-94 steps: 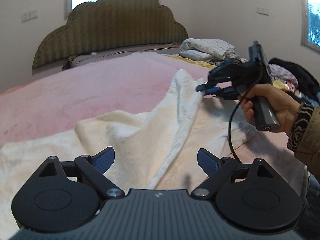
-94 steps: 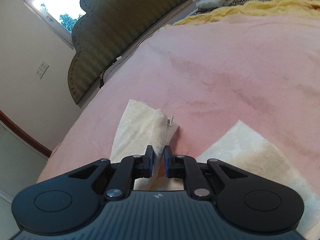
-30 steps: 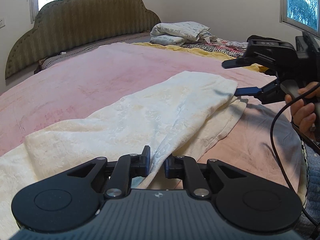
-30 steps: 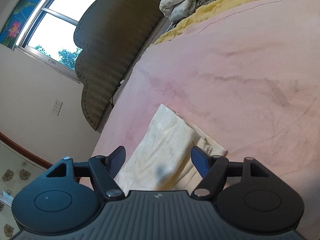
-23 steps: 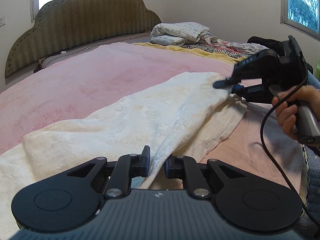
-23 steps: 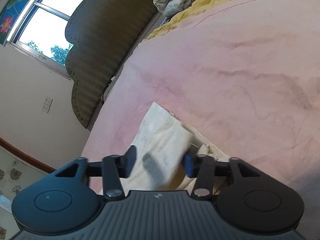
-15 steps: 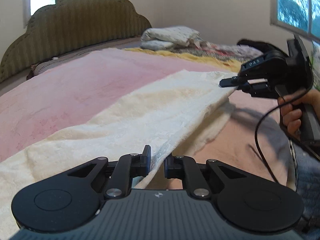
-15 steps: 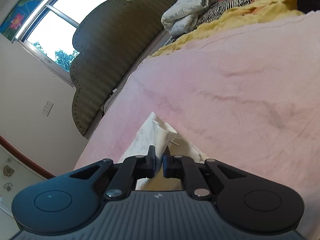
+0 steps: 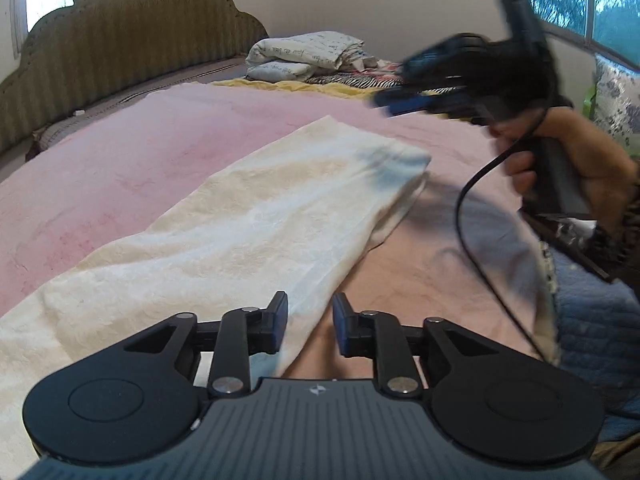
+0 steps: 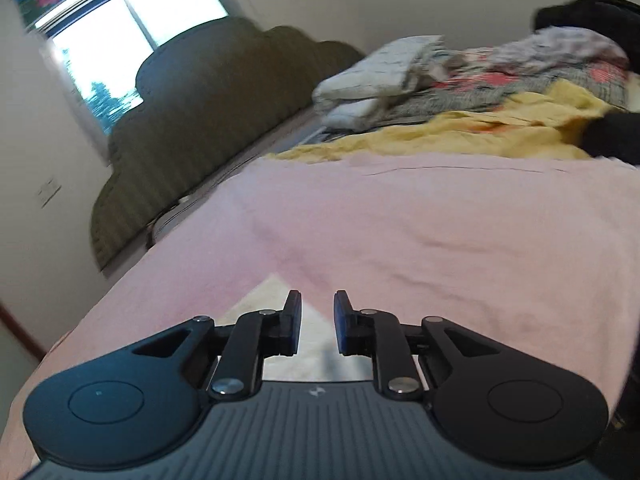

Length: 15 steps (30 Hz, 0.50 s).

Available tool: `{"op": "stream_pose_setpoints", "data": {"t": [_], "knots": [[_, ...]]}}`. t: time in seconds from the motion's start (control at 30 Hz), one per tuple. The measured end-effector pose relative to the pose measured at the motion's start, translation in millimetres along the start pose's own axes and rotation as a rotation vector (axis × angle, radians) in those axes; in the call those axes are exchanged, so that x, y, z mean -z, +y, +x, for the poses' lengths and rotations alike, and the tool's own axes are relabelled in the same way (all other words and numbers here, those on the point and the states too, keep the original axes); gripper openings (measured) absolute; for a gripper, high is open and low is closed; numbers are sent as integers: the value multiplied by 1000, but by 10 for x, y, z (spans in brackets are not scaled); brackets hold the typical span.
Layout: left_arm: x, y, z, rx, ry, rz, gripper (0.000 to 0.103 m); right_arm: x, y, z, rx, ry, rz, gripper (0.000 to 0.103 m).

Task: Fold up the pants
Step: 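Lower the fold and open the right tool to release it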

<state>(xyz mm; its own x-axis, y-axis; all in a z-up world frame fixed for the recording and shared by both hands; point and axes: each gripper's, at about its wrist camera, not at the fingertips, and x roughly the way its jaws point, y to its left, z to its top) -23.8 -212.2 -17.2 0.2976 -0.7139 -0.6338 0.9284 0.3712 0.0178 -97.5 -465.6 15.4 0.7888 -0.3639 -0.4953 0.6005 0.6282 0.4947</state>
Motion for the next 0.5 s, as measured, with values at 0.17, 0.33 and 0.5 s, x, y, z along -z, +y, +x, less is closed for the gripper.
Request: {"op": "stream_pose_setpoints", "data": {"t": [0.17, 0.33, 0.5], "knots": [[-98, 62, -135, -67, -75, -33, 55, 57, 551, 723, -222, 268, -153, 26], [-85, 396, -67, -198, -56, -132, 67, 181, 478, 1022, -67, 298, -164, 26], [-32, 769, 250, -218, 56, -276, 67, 309, 528, 530, -237, 300, -179, 47]]}}
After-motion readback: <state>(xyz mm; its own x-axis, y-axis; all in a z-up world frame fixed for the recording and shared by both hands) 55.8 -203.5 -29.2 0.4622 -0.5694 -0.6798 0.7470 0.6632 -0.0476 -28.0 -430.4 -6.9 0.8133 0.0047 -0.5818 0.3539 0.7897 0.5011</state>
